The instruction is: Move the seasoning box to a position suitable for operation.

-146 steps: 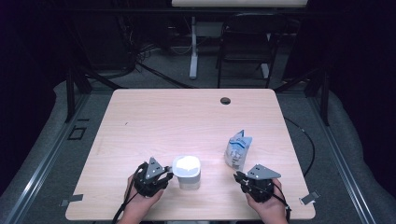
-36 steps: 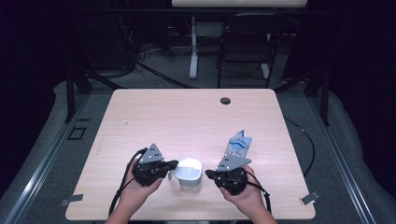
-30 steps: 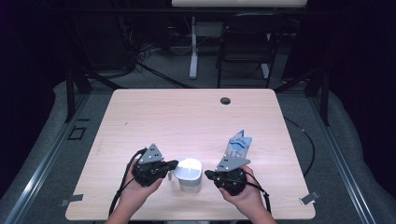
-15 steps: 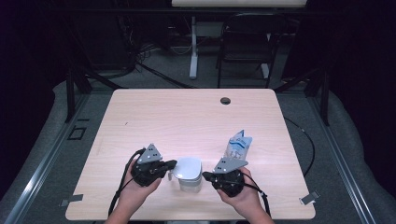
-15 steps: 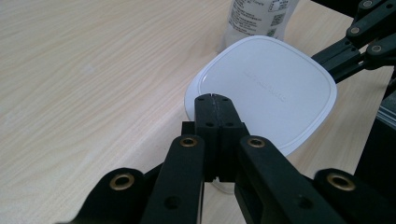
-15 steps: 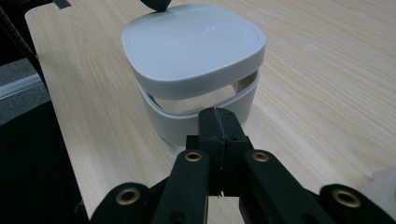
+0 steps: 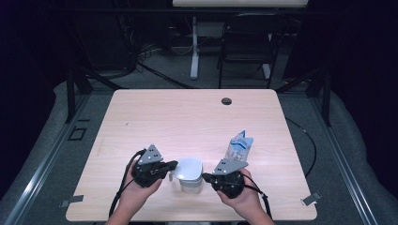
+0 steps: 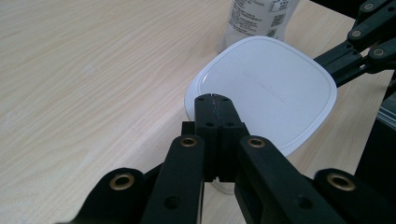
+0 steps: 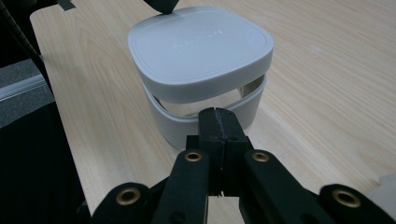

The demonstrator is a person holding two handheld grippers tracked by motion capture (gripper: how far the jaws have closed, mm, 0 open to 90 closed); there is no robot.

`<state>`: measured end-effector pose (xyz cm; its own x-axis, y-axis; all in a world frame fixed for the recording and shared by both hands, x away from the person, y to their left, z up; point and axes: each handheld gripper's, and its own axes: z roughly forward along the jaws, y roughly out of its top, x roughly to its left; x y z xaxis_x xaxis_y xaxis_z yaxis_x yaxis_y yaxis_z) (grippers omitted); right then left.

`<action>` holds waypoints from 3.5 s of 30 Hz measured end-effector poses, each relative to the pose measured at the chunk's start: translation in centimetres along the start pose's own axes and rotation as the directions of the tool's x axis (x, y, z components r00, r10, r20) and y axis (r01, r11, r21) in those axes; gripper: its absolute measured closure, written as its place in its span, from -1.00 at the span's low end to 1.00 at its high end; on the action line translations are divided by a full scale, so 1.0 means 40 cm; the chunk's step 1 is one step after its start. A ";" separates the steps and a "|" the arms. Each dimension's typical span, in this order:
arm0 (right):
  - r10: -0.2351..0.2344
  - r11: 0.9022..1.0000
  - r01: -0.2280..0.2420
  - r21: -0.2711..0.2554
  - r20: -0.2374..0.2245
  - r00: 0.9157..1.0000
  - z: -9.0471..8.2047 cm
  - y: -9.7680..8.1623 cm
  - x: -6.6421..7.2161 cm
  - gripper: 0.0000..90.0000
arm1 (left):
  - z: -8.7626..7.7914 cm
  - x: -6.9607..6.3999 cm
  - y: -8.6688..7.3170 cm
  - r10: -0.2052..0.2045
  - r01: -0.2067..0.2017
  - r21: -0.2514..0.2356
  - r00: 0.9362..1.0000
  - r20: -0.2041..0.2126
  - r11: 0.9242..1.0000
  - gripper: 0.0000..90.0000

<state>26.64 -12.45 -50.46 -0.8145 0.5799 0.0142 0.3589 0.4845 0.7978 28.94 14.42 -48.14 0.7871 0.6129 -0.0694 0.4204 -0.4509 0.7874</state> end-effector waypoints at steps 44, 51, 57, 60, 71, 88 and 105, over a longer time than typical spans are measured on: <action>0.003 1.000 -0.003 0.014 0.002 1.000 0.005 0.038 -0.011 1.00 | -0.053 0.034 -0.011 -0.046 0.045 -0.045 0.999 -0.015 0.998 0.82; 0.005 1.000 -0.005 0.012 0.004 1.000 0.003 0.041 -0.010 1.00 | -0.056 0.038 -0.014 -0.052 0.050 -0.052 0.998 -0.032 0.997 0.70; 0.000 1.000 0.000 0.011 0.004 1.000 -0.001 0.048 -0.009 1.00 | -0.059 0.039 -0.014 -0.051 0.050 -0.050 0.998 -0.027 0.998 0.62; 0.000 1.000 0.000 0.014 0.004 1.000 -0.003 0.050 -0.008 1.00 | -0.062 0.040 -0.014 -0.053 0.052 -0.051 0.998 -0.024 0.997 0.57; 0.001 1.000 -0.001 0.008 -0.008 1.000 -0.009 0.068 -0.009 1.00 | -0.066 0.044 -0.016 -0.056 0.055 -0.056 0.998 -0.019 0.997 0.49; -0.006 1.000 0.006 -0.001 -0.029 1.000 -0.011 0.102 0.002 1.00 | -0.073 0.049 -0.018 -0.064 0.063 -0.062 0.998 -0.025 0.996 0.45; -0.015 1.000 0.015 -0.004 -0.044 0.999 -0.008 0.134 0.012 1.00 | -0.089 0.061 -0.020 -0.077 0.074 -0.081 0.996 -0.033 0.994 0.40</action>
<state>28.03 -9.80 -45.99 -0.8392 0.5431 0.0285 0.3445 0.4904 0.8005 28.91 18.56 -46.75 0.7370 0.6670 -0.1096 0.4396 -0.3497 0.8273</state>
